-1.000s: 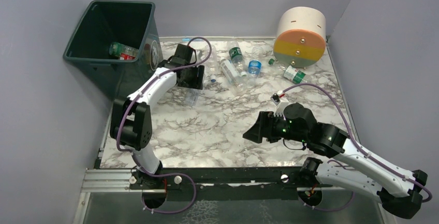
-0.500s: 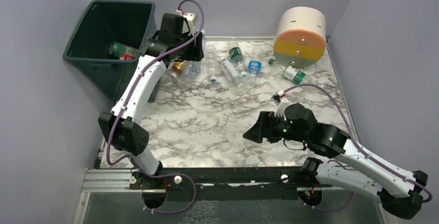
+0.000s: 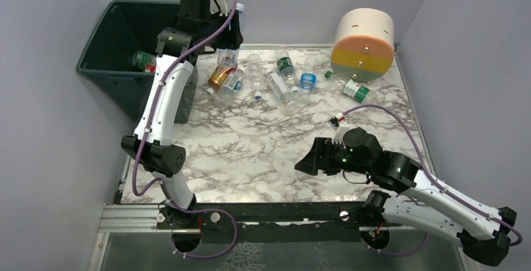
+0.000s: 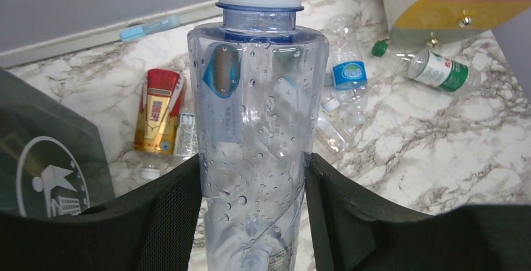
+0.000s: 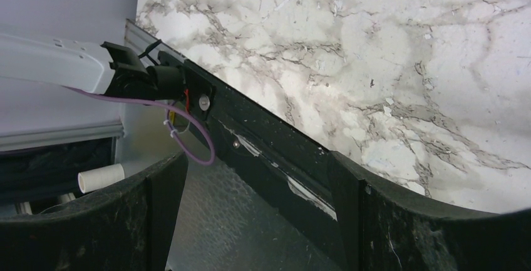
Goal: Put the plastic bottles in the bin
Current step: Place the plastic bottle in the trash bin, then pick up the plastic bottle at the center of the board.
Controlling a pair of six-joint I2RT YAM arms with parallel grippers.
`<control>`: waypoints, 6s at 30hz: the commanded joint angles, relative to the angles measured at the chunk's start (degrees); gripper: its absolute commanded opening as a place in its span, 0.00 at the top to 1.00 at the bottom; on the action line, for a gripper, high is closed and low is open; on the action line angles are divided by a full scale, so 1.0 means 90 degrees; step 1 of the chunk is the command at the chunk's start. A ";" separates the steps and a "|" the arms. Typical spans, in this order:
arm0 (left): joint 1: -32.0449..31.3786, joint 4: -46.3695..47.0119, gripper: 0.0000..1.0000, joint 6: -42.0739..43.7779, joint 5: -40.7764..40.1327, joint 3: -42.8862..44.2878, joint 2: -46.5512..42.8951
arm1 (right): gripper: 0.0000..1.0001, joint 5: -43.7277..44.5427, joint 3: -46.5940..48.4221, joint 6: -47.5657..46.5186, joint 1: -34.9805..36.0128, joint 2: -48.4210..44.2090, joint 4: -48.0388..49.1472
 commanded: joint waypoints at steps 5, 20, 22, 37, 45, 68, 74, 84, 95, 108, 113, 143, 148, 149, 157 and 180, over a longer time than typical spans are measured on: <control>0.1015 -0.0108 0.40 0.0062 0.0466 0.0486 -0.0038 | 0.15 -0.0209 -0.0143 0.0108 0.0045 -0.0038 0.0235; 0.1769 0.1163 0.40 -0.0281 0.0979 0.0543 -0.0760 | 0.15 -0.0258 -0.0320 0.0194 0.0045 -0.0009 0.0372; 0.1817 0.1394 0.40 -0.0298 0.0869 0.0361 -0.0906 | 0.15 -0.0251 -0.0319 0.0195 0.0045 -0.0008 0.0355; 0.2130 0.2364 0.40 -0.0077 -0.1067 -0.0731 -0.1733 | 0.15 -0.0472 -0.0681 0.0300 0.0045 0.0091 0.0753; 0.2267 0.2610 0.40 0.0107 -0.2317 -0.1359 -0.1957 | 0.15 -0.0528 -0.0793 0.0301 0.0045 0.0164 0.0834; 0.2760 0.3184 0.27 -0.0140 -0.3165 -0.3506 -0.2460 | 0.15 -0.0643 -0.1116 0.0330 0.0045 0.0215 0.1185; 0.2862 0.3292 0.22 -0.0222 -0.2975 -0.3789 -0.2394 | 0.15 -0.0698 -0.1264 0.0307 0.0045 0.0183 0.1282; 0.2968 0.3071 0.04 -0.0262 -0.2232 -0.3413 -0.2620 | 0.15 -0.0792 -0.0925 0.0012 0.0045 0.0802 0.1423; 0.2963 0.1919 0.02 -0.0391 0.0111 -0.2317 -0.2355 | 0.15 -0.0810 -0.0472 -0.0412 0.0045 0.1476 0.1654; 0.3186 0.3139 0.01 -0.0767 0.0905 -0.3404 -0.2639 | 0.12 -0.0655 -0.0051 -0.1025 0.0045 0.2796 0.2584; 0.3389 0.3110 0.01 -0.0771 0.1056 -0.3405 -0.2465 | 0.12 -0.0910 0.0316 -0.1322 0.0045 0.3526 0.2767; 0.3575 0.3511 0.01 -0.1166 0.2246 -0.3286 -0.2636 | 0.12 -0.1417 0.0431 -0.1466 0.0042 0.3939 0.3060; 0.3578 0.3793 0.01 -0.1618 0.2997 -0.3205 -0.2772 | 0.12 -0.1424 0.0313 -0.1325 0.0045 0.3551 0.3019; 0.3580 0.3794 0.01 -0.1677 0.3124 -0.3183 -0.2795 | 0.12 -0.1430 0.0283 -0.1283 0.0045 0.3451 0.3002; 0.3361 0.3858 0.01 -0.2052 0.4339 -0.3261 -0.2833 | 0.12 -0.1263 -0.0211 -0.0707 0.0045 0.2303 0.2837; 0.0249 0.1586 0.01 -0.0267 0.1324 -0.3388 -0.1277 | 0.12 -0.1157 -0.0446 0.0002 0.0041 0.0633 0.2165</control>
